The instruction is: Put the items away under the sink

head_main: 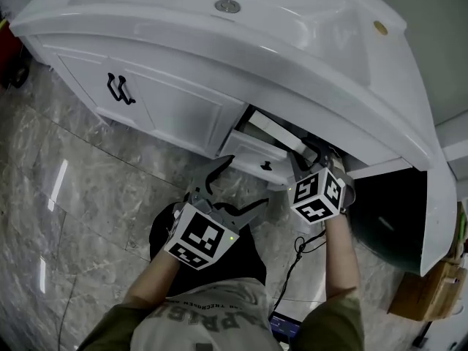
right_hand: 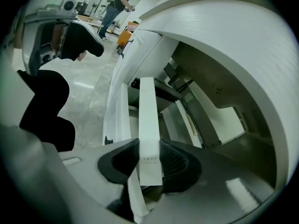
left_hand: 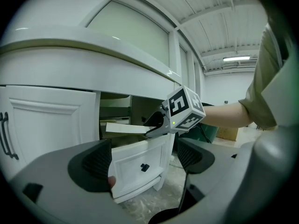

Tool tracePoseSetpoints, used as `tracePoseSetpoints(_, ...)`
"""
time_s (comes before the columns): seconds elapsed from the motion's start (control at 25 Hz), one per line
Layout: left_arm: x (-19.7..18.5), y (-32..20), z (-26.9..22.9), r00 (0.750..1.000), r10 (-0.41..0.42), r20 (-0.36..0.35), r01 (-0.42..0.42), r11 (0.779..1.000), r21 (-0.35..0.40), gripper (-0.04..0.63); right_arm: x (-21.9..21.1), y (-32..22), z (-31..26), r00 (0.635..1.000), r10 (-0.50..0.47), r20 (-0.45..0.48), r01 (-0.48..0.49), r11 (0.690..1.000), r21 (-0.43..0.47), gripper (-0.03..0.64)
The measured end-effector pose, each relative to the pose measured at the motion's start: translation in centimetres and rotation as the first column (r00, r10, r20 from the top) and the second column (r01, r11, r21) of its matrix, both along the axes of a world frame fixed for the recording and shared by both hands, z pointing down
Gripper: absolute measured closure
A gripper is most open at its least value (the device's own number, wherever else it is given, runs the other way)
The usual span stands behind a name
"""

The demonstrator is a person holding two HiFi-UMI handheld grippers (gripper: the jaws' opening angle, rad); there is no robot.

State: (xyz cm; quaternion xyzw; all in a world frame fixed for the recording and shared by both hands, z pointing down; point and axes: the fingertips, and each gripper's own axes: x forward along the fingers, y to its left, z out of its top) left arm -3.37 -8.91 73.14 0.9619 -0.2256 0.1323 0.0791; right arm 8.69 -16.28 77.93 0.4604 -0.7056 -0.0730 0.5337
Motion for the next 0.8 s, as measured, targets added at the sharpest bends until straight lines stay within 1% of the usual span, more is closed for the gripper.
tracePoseSetpoints(0.2, 1.0, -0.4, -0.5, 1.0, 0.021, 0.024, -0.022, 0.998, 0.057, 0.175, 0.1, -1.0, 0.5, 1.0, 0.006, 0.003, -0.006, 1.0, 0.013, 0.485)
tracePoseSetpoints(0.36, 1.6, -1.2, -1.0, 0.998, 0.029, 0.053, -0.033, 0.996, 0.082, 0.175, 0.5, -1.7, 0.8, 1.0, 0.018, 0.016, -0.018, 1.0, -0.01, 0.485)
tracePoseSetpoints(0.56, 2.3, -1.8, -1.4, 0.995, 0.038, 0.095, -0.048, 0.993, 0.108, 0.175, 1.2, -2.4, 1.2, 1.0, 0.024, 0.01, -0.024, 0.999, -0.039, 0.485)
tracePoseSetpoints(0.8, 2.6, -2.3, -0.6, 0.988, 0.033, 0.149, -0.05, 0.992, 0.114, 0.175, 2.0, -3.2, 2.1, 0.998, 0.031, -0.048, -0.034, 0.998, -0.055, 0.485)
